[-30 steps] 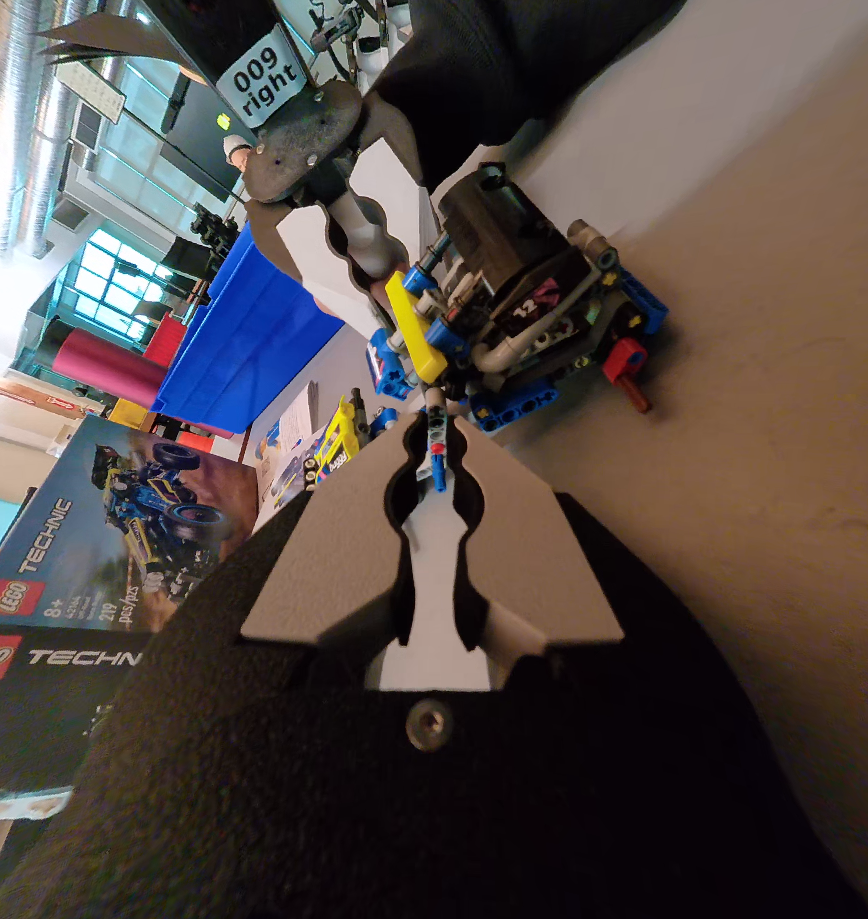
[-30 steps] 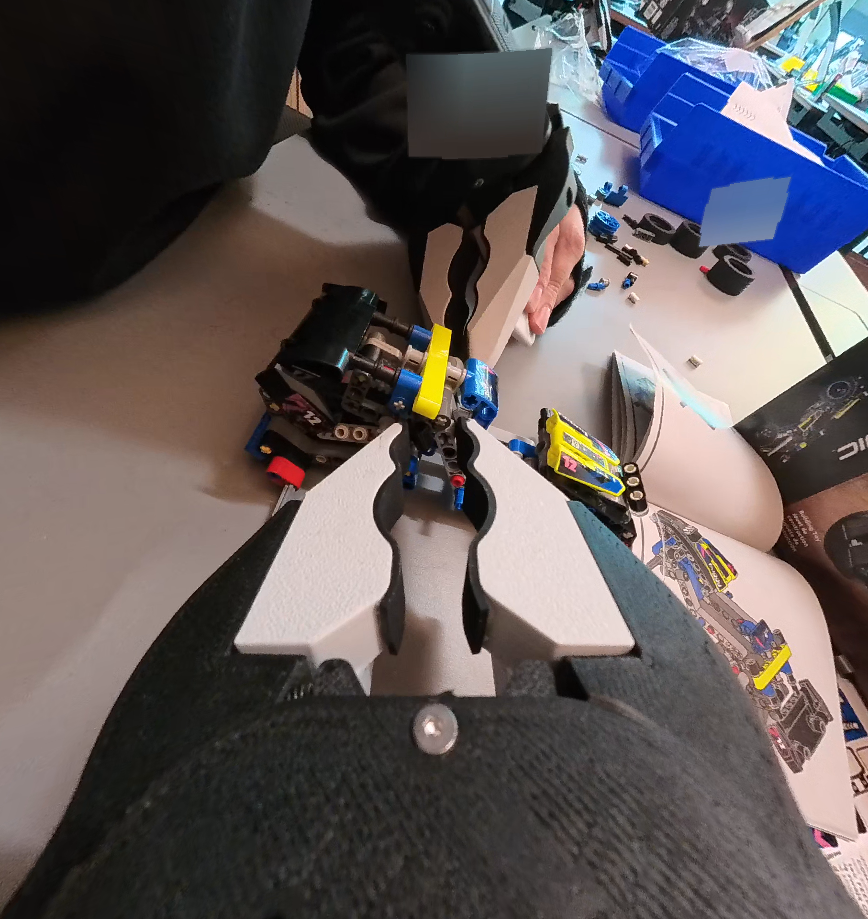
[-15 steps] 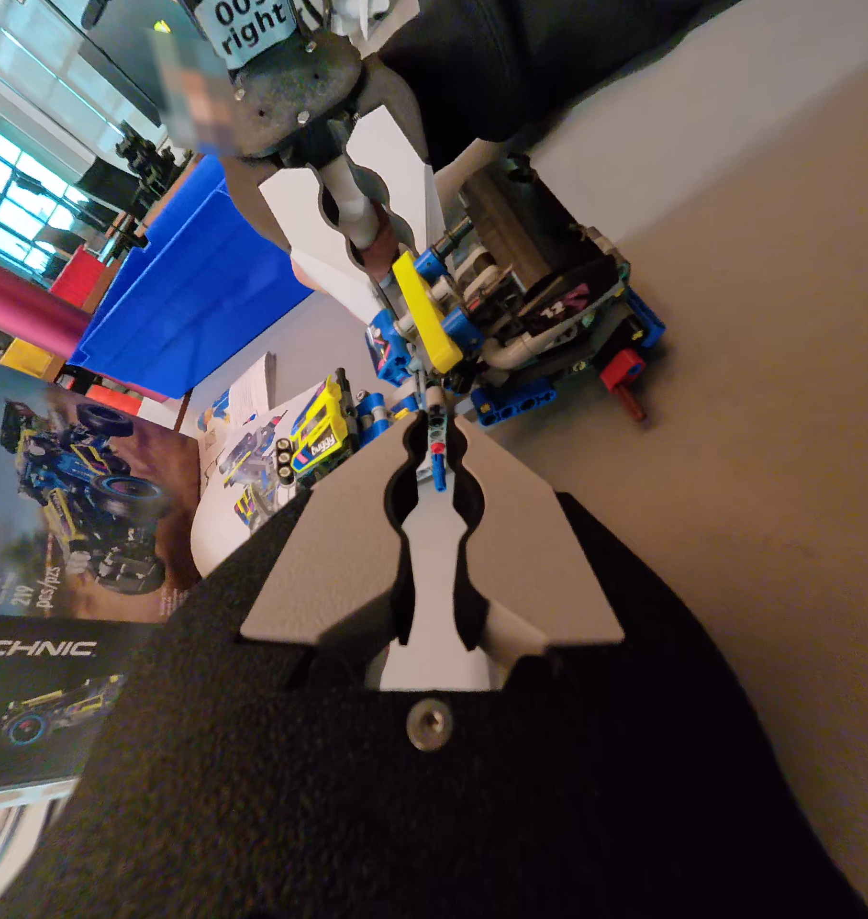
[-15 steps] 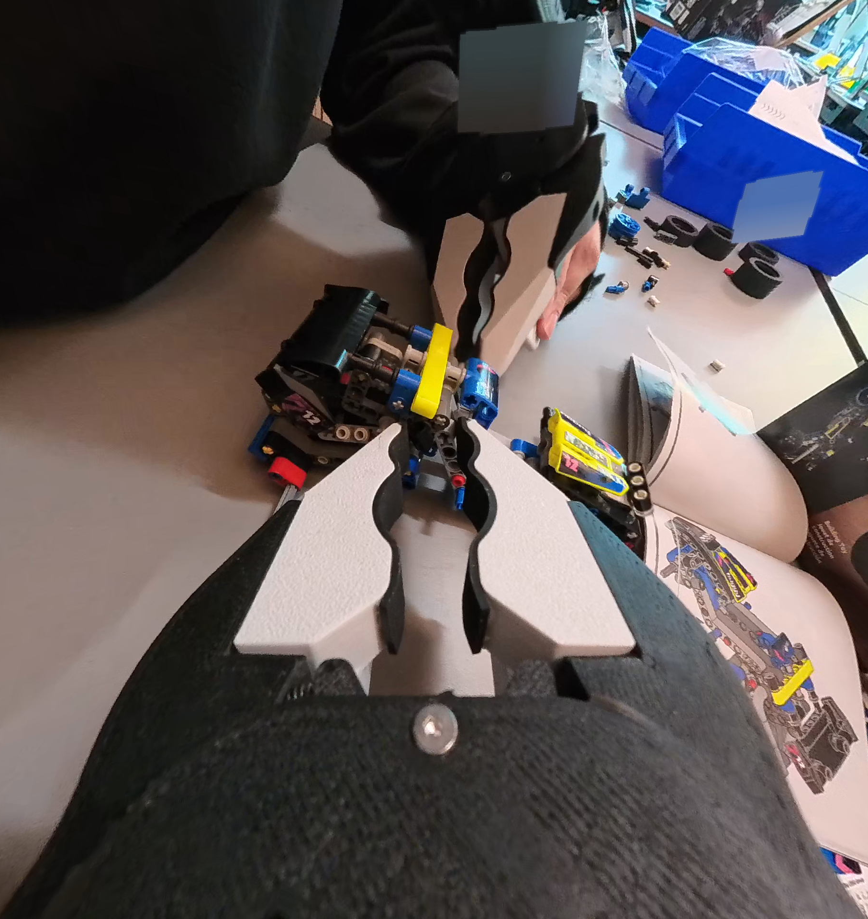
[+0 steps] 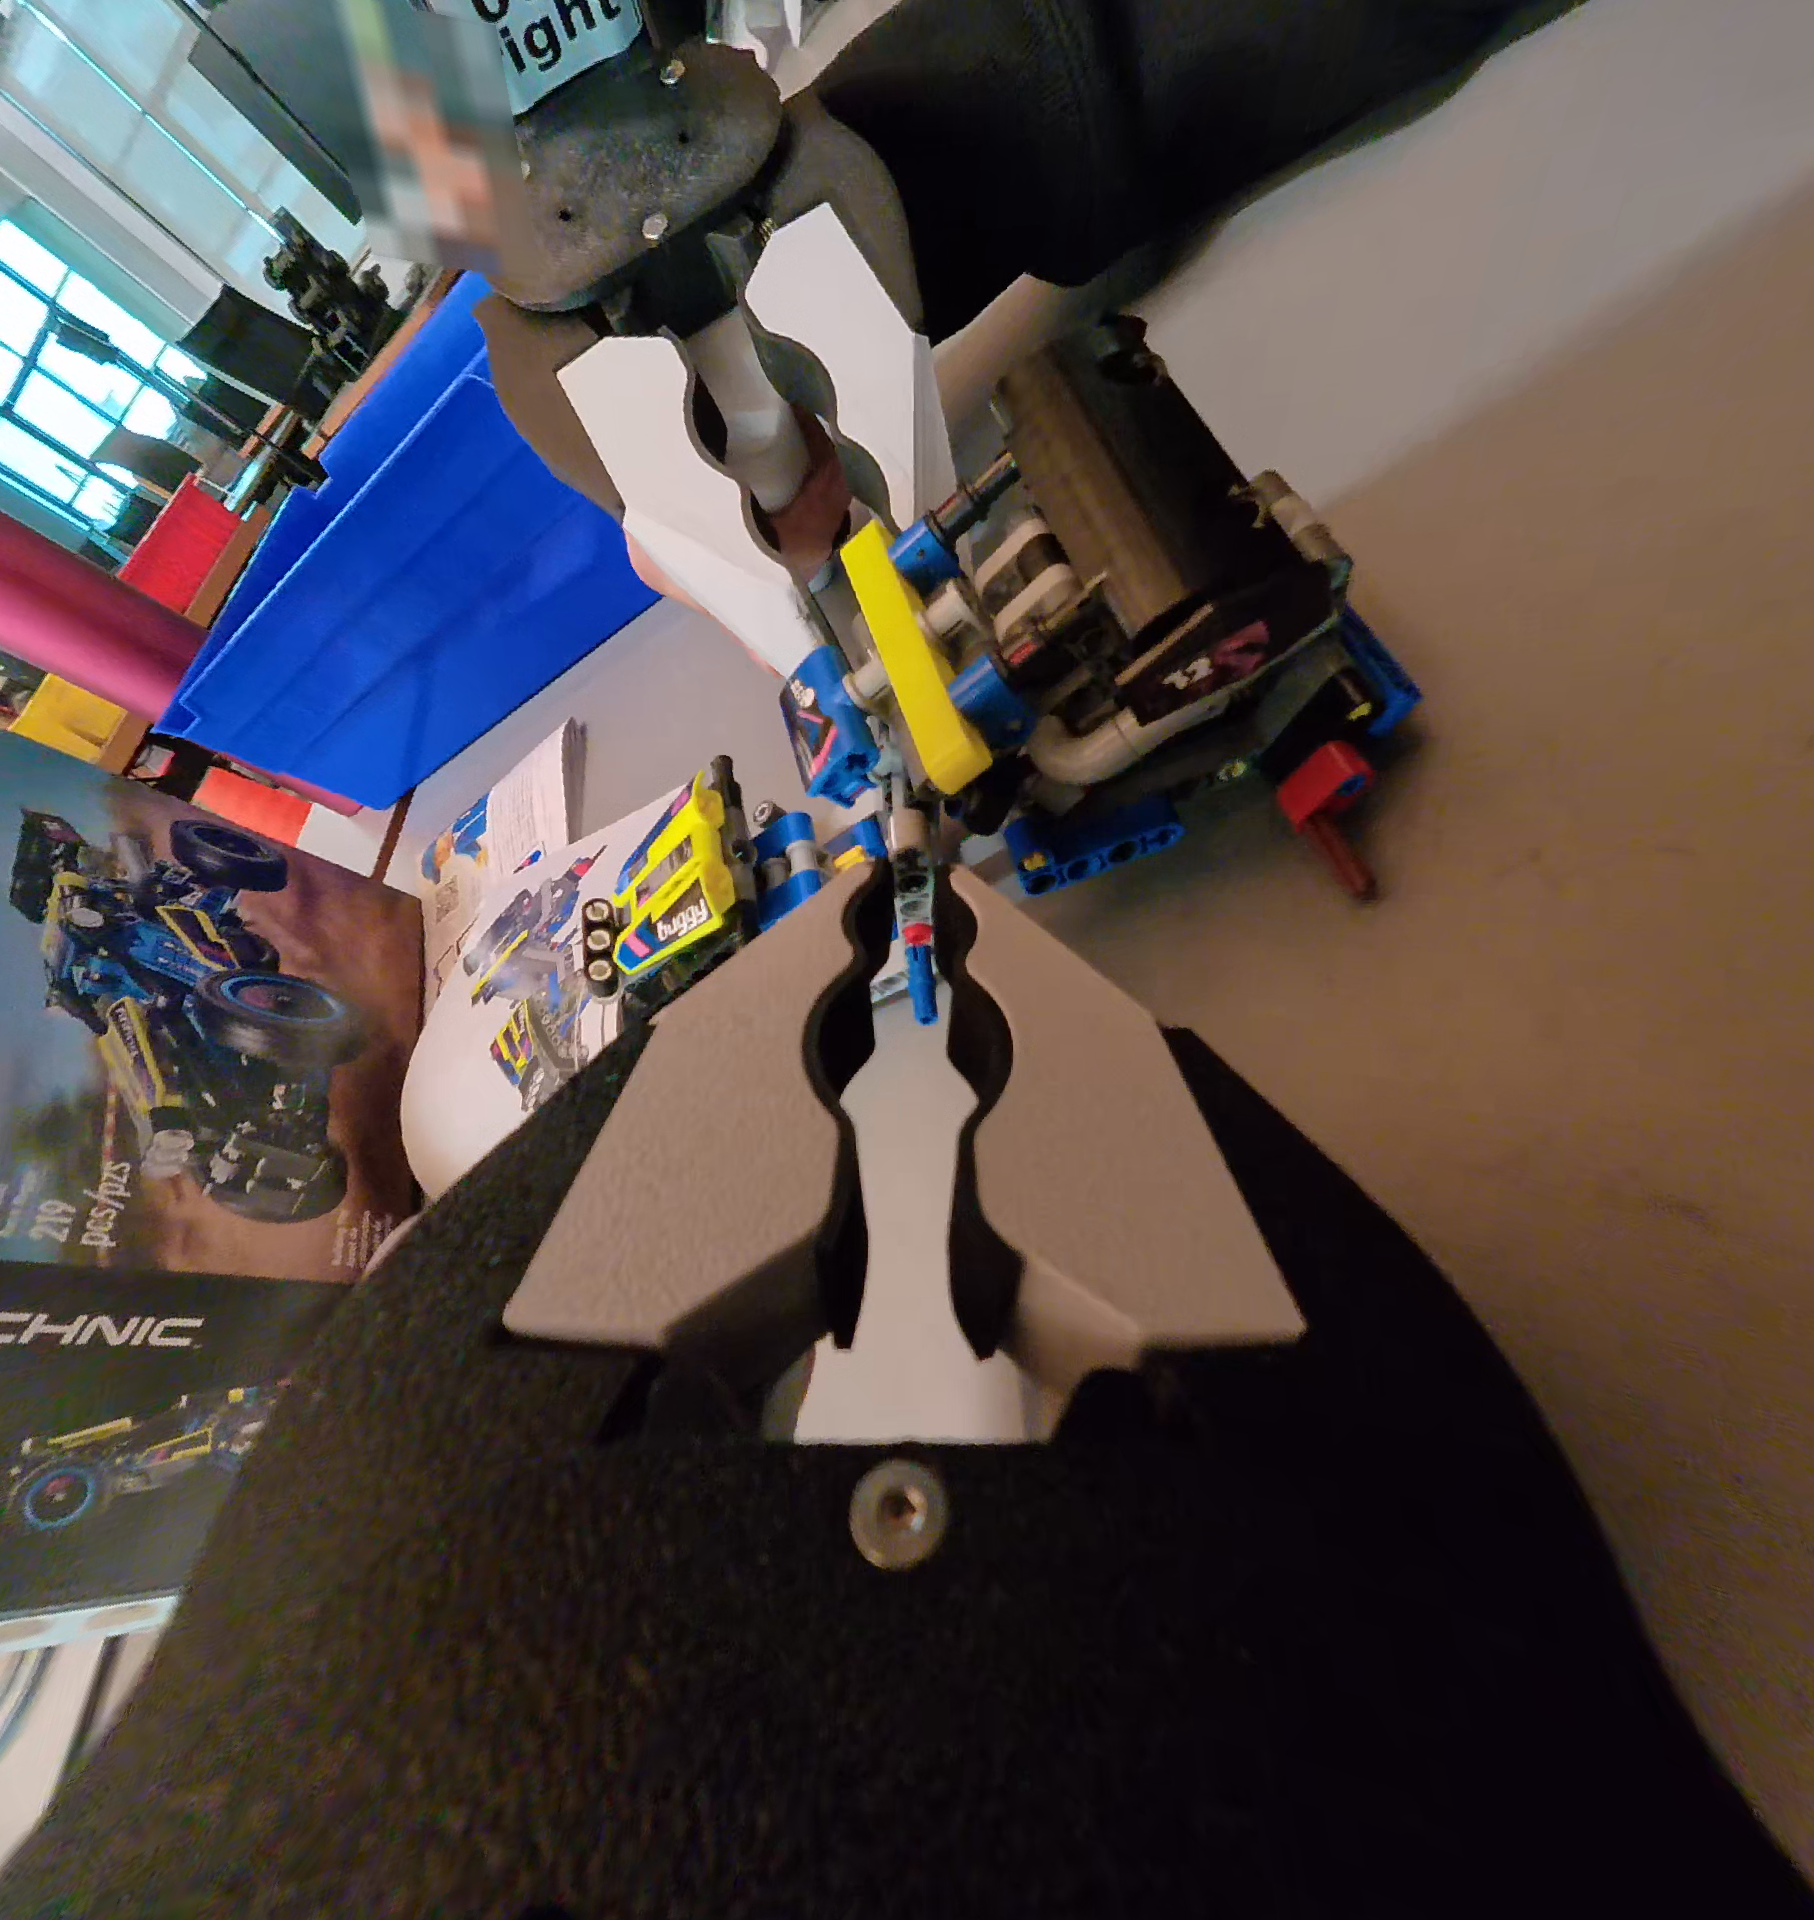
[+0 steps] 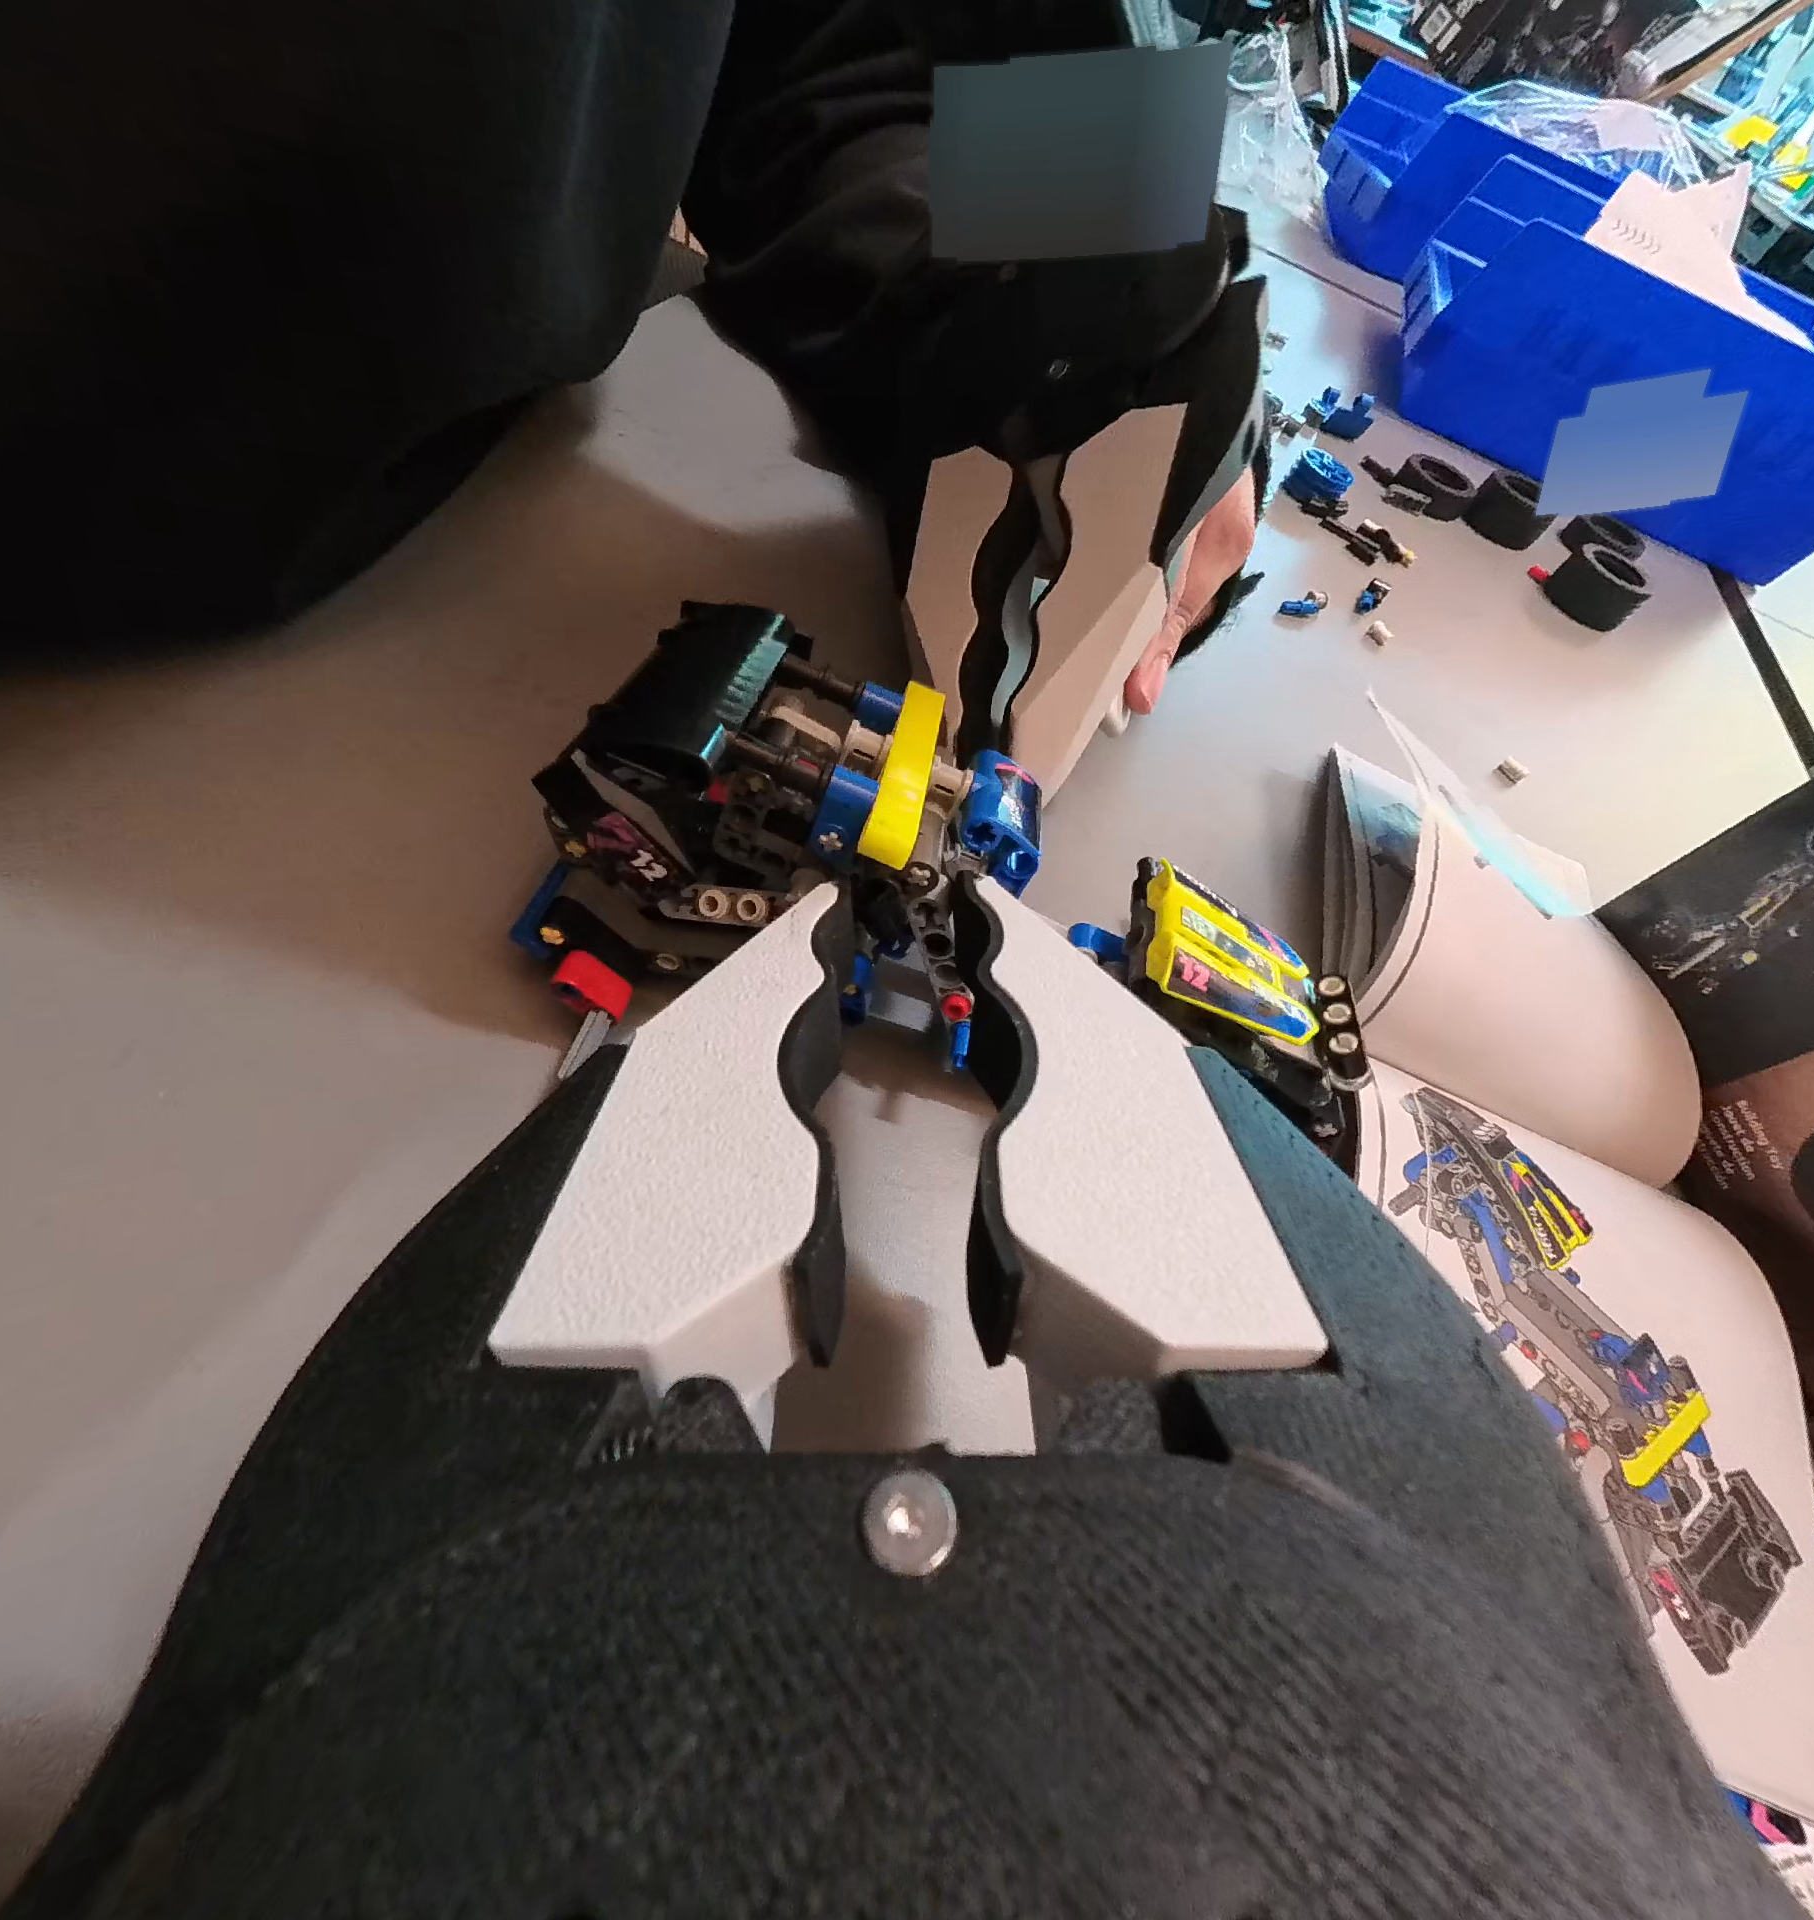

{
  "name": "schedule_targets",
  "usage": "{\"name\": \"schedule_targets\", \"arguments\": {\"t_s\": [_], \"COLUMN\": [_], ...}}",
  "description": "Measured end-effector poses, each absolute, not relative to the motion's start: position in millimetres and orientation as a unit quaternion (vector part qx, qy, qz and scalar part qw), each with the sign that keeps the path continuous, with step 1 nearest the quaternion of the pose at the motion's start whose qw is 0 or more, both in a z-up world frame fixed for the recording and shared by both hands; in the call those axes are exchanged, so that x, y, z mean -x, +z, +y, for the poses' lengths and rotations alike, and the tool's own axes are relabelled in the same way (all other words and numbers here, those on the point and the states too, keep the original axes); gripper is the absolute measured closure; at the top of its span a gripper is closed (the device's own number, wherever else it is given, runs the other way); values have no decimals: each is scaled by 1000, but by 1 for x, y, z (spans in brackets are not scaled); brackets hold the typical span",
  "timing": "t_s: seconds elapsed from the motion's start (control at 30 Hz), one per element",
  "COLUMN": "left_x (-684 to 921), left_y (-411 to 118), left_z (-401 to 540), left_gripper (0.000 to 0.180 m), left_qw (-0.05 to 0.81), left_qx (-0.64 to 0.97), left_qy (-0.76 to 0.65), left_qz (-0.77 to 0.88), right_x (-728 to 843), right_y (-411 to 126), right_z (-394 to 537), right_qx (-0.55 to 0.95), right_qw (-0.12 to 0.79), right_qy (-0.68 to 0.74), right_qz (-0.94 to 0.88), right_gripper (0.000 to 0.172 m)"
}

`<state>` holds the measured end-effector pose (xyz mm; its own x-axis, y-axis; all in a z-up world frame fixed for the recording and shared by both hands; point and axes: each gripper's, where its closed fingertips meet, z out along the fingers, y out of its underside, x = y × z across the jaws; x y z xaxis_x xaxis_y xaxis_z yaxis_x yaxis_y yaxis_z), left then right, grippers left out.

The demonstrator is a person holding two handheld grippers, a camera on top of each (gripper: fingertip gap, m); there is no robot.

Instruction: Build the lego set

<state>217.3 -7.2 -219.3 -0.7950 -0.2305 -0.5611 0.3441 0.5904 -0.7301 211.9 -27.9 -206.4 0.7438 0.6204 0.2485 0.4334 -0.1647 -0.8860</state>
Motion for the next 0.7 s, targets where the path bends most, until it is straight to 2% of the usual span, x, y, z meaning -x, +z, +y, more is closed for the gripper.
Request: {"name": "schedule_targets", "arguments": {"t_s": [0.7], "left_x": [-219], "left_y": [-220], "left_z": [-10], "left_gripper": [176], "left_qw": [354], "left_qx": [-69], "left_qy": [-441], "left_qz": [822], "right_x": [-214], "right_y": [-205], "right_z": [-27], "right_qx": [757], "right_qw": [552], "right_qy": [71], "right_qz": [-342], "right_gripper": [156]}}
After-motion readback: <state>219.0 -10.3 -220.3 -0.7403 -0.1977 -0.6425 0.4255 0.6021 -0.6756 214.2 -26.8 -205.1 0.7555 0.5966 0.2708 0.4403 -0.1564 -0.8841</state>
